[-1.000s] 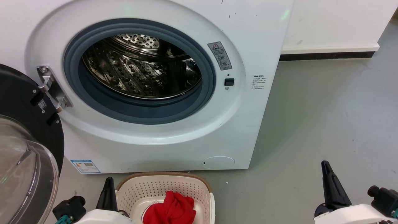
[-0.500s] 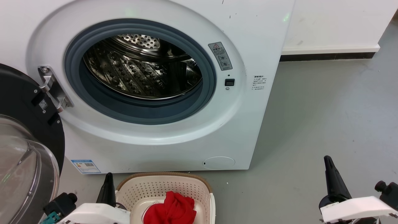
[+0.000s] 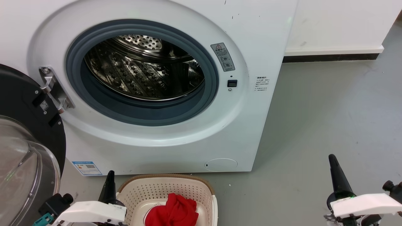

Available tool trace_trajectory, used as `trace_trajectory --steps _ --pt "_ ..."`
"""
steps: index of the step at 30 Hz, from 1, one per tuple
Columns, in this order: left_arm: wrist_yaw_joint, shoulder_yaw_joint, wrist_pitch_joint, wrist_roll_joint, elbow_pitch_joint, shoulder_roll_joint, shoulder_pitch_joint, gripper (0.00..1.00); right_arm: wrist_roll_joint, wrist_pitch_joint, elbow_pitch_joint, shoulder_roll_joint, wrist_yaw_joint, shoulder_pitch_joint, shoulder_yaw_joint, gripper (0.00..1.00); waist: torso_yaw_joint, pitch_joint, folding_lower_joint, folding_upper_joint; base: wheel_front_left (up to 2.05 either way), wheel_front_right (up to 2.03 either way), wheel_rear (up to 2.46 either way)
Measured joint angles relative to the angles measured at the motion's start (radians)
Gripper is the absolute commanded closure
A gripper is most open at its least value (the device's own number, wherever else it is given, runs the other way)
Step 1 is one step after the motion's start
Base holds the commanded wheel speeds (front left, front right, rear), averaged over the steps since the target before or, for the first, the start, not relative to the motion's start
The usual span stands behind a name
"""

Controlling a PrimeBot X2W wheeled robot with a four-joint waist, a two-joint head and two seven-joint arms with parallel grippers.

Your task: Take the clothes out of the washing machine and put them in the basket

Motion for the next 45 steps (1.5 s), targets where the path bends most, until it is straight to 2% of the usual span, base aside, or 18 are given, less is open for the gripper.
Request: trace_trajectory --steps 20,45 --pt "-0.027 0.019 0.055 -0.232 0.008 0.000 -0.031 1.00 0.226 0.055 0.026 -0.002 0.000 -0.032 -0.017 1.00 0.002 -0.003 0.0000 0.0000 0.00 0.00 0.00" --pt "-0.058 0.040 0.110 -0.470 0.016 0.000 -0.063 1.00 0.451 0.115 0.054 -0.002 0.000 -0.070 -0.041 1.00 0.005 -0.007 0.0000 0.0000 0.00 0.00 0.00"
